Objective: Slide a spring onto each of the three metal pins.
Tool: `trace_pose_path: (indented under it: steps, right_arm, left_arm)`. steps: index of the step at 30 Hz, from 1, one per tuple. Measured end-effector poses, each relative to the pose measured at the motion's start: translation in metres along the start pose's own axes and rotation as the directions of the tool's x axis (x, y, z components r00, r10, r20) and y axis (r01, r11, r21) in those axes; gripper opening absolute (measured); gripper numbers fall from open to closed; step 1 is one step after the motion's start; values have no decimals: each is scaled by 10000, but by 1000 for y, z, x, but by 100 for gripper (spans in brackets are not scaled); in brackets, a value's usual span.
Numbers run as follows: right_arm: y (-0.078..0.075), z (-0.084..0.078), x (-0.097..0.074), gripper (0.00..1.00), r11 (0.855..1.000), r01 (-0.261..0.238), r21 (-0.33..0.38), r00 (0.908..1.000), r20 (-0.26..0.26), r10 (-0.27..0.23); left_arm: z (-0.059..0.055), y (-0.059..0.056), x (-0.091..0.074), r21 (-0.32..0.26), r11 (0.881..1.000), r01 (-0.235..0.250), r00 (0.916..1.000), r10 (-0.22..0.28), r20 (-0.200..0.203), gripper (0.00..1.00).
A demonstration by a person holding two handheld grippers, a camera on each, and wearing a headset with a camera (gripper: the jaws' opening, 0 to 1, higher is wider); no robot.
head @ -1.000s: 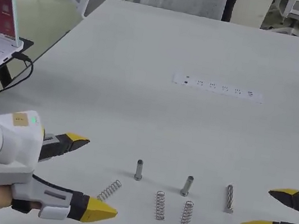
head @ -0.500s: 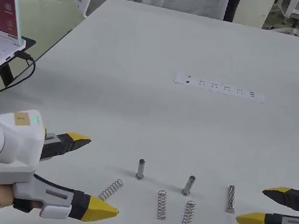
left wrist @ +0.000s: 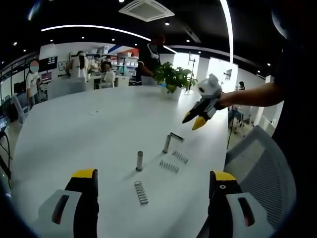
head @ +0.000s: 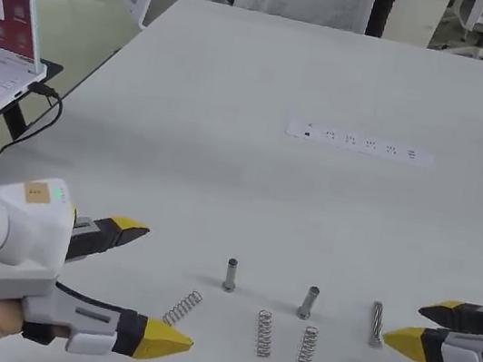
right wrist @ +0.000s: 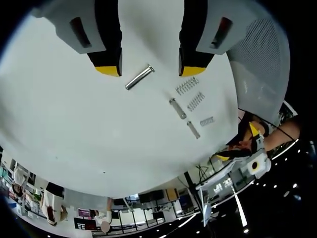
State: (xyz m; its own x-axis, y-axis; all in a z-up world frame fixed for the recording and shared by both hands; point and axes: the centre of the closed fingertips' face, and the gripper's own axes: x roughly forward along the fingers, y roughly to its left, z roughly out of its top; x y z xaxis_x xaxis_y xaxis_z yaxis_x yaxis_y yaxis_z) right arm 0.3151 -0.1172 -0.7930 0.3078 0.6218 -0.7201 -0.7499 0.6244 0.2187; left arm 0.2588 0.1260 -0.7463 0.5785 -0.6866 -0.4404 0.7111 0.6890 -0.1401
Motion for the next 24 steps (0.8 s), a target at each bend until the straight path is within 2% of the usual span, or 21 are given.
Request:
trace_pose_path:
  steps: [5,13,24]
  right_arm:
    - [-4,2,4,42,9998,5,187,10000,-80,-4]
    - [-9,-1,11,34,9975,41,698,9985,-554,-2]
    - [-12,-6,22,30,9967,227,779,9949,-1001,-148]
  left_arm:
    - [1,0,0,-16,10000,31,10000,-31,14,89]
    - [0,1,1,-15,10000,26,10000,-26,-21,89]
    - [2,3,-1,42,10000,-45,9999,45,94,86]
